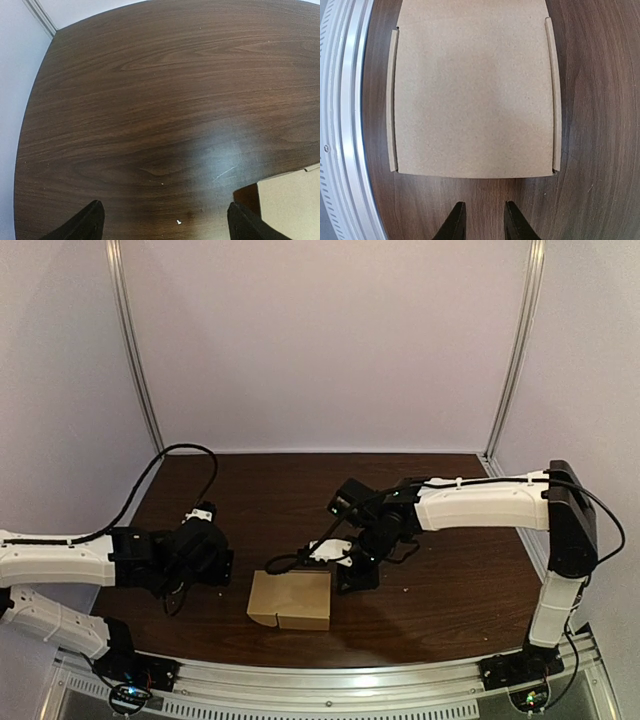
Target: Fold the paper box
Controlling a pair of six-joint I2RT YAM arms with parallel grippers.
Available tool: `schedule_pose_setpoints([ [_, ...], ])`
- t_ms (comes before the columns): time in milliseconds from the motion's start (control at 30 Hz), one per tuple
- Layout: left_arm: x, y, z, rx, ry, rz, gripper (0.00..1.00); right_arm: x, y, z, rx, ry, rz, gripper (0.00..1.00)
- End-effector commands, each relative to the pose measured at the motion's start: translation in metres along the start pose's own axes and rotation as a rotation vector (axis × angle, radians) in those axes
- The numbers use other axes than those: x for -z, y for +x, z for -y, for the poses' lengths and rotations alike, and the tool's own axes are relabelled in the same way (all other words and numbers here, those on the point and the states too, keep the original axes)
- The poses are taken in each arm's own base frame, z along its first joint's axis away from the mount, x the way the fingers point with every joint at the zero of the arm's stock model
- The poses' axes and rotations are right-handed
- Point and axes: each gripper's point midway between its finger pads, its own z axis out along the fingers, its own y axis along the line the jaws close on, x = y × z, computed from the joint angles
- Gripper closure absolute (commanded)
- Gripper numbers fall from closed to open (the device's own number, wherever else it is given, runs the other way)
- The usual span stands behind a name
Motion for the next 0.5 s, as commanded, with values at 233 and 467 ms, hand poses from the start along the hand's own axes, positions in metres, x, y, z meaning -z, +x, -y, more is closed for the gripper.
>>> schedule_pose_setpoints([
  [233,-0.013,0.016,0.008,0.012,-0.003,-0.053,0.11,-0.001,-0.034,-0.016,0.048,-0.041,0.072,0.74],
  [467,-0.014,0.016,0.012,0.001,-0.004,-0.064,0.12,-0.025,-0.017,-0.010,0.017,-0.049,0.002,0.78],
])
